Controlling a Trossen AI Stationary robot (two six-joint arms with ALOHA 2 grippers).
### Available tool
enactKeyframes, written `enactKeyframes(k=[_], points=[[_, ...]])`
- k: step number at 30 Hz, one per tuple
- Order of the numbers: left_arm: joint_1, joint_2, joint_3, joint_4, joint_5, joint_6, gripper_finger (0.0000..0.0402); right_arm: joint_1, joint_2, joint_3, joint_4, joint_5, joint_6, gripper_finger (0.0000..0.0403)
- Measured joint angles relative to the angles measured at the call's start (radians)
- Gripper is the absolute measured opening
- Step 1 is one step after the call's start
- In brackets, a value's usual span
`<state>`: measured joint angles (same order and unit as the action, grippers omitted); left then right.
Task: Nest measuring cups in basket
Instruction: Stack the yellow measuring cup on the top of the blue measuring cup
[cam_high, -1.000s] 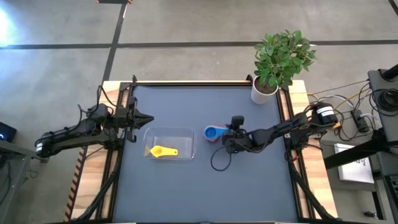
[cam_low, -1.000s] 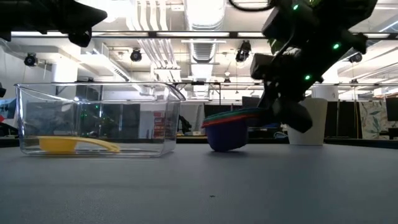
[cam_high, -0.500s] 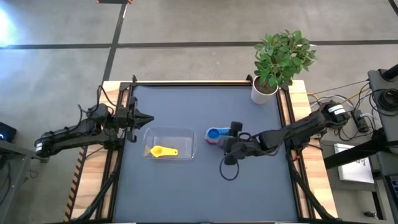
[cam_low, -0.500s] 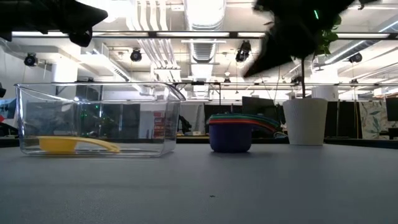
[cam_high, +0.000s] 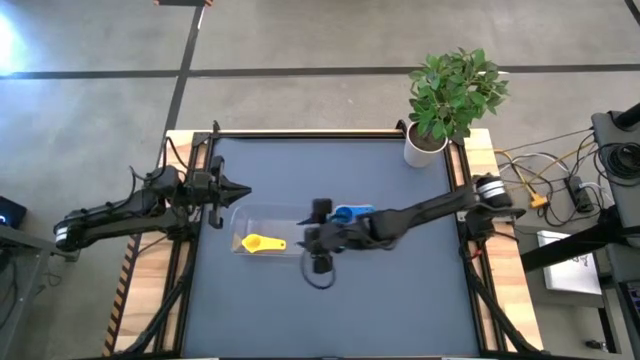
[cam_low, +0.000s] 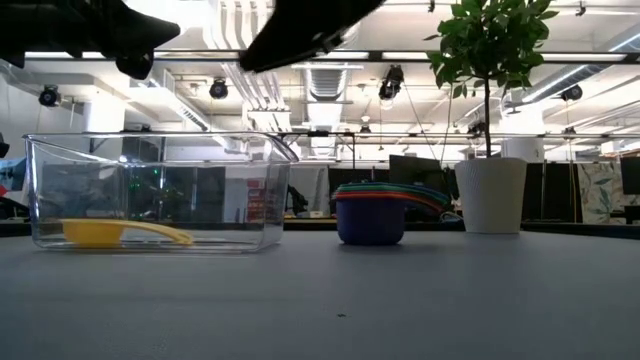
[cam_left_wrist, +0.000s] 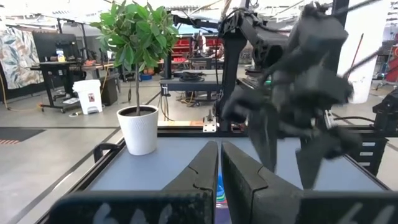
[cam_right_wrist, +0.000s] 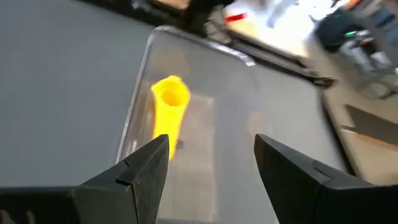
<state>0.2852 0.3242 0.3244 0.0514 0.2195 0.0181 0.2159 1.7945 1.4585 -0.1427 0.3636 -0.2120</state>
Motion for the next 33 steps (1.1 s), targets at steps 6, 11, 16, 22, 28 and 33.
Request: enactKeyframes(k=[6, 11, 16, 22, 28, 33], points=[[0.0, -0.006, 0.0, -0.041, 0.01, -0.001, 0.0002, -0.07, 0.148, 0.156, -0.079, -0.172, -0.01, 0.0226], [0.0, 0.01, 0.039, -0.223, 0.01, -0.001, 0.0002, -0.103, 0.147, 0.202, -0.199, -0.262, 0.034, 0.0226], [-0.001, 0.084, 0.082, -0.284, 0.008, -0.001, 0.0002, -0.098, 0.031, 0.126, -0.216, -0.26, 0.07, 0.0226], [-0.003, 0.24, 0.156, -0.432, 0.007, -0.009, 0.0001, -0.065, -0.154, -0.064, -0.174, -0.212, 0.15, 0.0226], [-0.01, 0.41, 0.277, -0.589, 0.0, 0.012, 0.0, -0.007, -0.348, -0.348, 0.069, -0.154, 0.153, 0.0226], [-0.013, 0.528, 0.374, -0.767, -0.001, 0.05, 0.0, 0.034, -0.482, -0.535, 0.239, -0.153, 0.19, 0.0226]])
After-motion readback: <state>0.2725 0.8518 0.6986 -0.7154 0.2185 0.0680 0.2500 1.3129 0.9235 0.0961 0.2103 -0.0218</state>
